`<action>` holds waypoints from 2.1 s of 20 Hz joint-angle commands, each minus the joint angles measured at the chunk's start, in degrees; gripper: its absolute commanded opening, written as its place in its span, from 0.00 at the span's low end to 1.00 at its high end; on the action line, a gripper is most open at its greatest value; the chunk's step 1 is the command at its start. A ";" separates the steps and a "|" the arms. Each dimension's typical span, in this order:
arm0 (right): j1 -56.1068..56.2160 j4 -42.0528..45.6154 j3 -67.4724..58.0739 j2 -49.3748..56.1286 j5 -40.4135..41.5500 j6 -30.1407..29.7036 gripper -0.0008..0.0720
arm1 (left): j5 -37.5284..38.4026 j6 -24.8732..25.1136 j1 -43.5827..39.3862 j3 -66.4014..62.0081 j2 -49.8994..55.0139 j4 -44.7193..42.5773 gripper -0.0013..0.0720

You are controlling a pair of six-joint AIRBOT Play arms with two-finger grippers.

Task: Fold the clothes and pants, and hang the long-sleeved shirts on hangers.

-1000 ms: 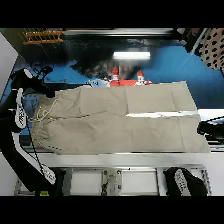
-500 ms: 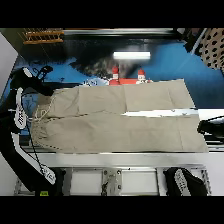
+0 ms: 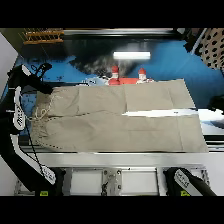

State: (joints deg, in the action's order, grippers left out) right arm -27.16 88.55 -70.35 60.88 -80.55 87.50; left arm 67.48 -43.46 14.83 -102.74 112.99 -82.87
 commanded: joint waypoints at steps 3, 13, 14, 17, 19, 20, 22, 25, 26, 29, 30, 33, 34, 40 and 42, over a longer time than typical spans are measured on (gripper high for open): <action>3.72 -9.25 -16.65 20.44 -1.86 -15.04 0.85 | 0.07 -0.02 -0.04 -0.04 -0.07 0.09 0.03; -11.41 -26.05 -9.90 33.24 9.35 -0.85 0.85 | 1.64 -0.02 0.13 -0.04 -0.04 0.17 0.03; -11.69 -26.49 -7.50 33.24 11.91 0.02 0.85 | 1.51 -0.02 0.13 -0.04 -0.04 0.17 0.03; -11.54 -28.37 -1.53 33.27 18.60 1.86 0.85 | 1.33 0.00 0.13 -0.04 -0.04 0.44 0.03; -11.19 -29.88 0.61 33.59 20.72 1.81 0.85 | 1.31 0.00 0.13 -0.04 -0.04 0.44 0.03; -10.99 -29.97 0.92 34.03 20.76 1.86 0.85 | 1.33 0.00 0.13 -0.04 -0.04 0.44 0.03; -10.23 -30.71 0.92 35.04 21.55 1.79 0.85 | 1.29 0.00 0.13 -0.04 -0.04 0.42 0.03; -7.06 -30.97 0.92 36.15 25.53 1.84 0.85 | 1.33 0.00 0.13 -0.04 -0.04 0.42 0.03; -5.90 -30.99 0.92 36.61 26.71 1.92 0.85 | 1.33 0.00 0.13 -0.04 -0.04 0.42 0.03; -3.39 -30.97 0.92 37.73 29.22 1.90 0.81 | 1.36 0.00 0.13 -0.04 -0.04 0.42 0.03; -2.69 -30.73 0.92 37.73 30.25 1.86 0.65 | 1.36 0.00 0.13 -0.04 -0.04 0.42 0.03; -1.55 -30.27 0.85 35.85 32.30 0.63 0.02 | 1.36 0.00 0.13 -0.04 -0.04 0.42 0.03; -1.42 -28.35 0.85 33.94 31.95 0.66 0.02 | 1.44 0.00 0.13 -0.04 -0.04 0.42 0.03; 0.28 -2.14 7.15 9.86 9.86 4.63 0.02 | 1.55 0.00 0.24 -0.04 -0.04 0.42 0.03; 0.20 -2.14 13.90 1.55 4.17 4.63 0.02 | 1.46 0.00 0.20 -0.04 -0.04 0.42 0.03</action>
State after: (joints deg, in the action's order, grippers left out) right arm -27.35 78.98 -63.31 73.87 -65.91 90.80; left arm 69.14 -43.46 15.00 -102.76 112.95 -82.19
